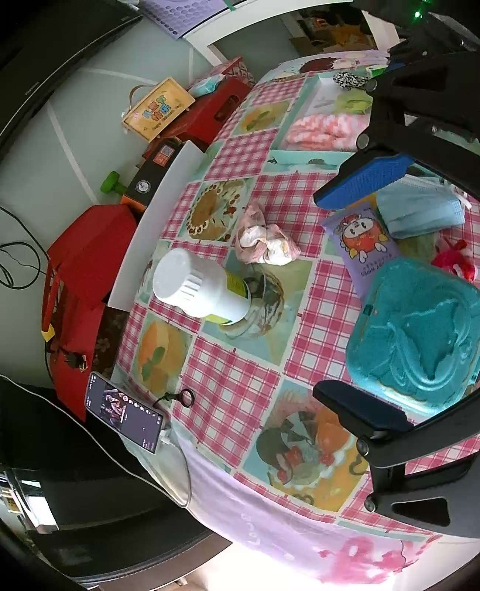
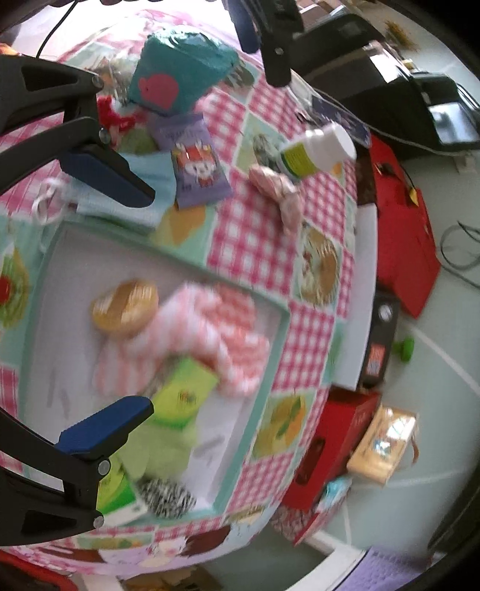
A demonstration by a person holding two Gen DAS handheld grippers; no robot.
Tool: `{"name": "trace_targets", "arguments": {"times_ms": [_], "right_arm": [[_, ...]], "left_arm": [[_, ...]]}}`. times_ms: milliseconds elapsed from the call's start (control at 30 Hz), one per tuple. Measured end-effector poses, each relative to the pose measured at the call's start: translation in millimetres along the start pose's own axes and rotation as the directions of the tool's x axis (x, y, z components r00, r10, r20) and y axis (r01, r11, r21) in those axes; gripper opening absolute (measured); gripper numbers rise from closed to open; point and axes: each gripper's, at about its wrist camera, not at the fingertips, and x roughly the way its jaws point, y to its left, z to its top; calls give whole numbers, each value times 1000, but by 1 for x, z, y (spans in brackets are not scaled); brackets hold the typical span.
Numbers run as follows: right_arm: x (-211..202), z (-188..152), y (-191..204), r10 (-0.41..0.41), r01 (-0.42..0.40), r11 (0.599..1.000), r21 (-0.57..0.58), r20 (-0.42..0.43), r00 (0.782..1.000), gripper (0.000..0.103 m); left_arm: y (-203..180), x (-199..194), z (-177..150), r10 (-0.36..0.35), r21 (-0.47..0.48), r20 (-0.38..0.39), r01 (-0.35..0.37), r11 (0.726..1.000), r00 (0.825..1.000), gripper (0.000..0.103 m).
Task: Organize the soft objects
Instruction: 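Move left tool to teal plastic box while right tool moves to blue mask, then close left tool on teal plastic box while right tool reaches blue face mask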
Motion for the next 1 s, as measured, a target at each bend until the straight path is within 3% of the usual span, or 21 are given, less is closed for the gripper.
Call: {"name": "trace_targets", "arguments": {"times_ms": [200, 433, 1000], "right_arm": [[14, 6, 29, 37, -39, 998, -48, -44, 998, 103], [28, 6, 53, 57, -66, 993, -94, -93, 994, 103], [43, -6, 72, 64, -88, 985, -148, -160, 985, 103]], "left_arm": [[17, 5, 5, -33, -25, -30, 32, 999, 999, 94], [34, 9, 7, -7, -25, -61, 6, 1000, 998, 94], [55, 13, 4, 8, -56, -88, -13, 998, 996, 94]]}}
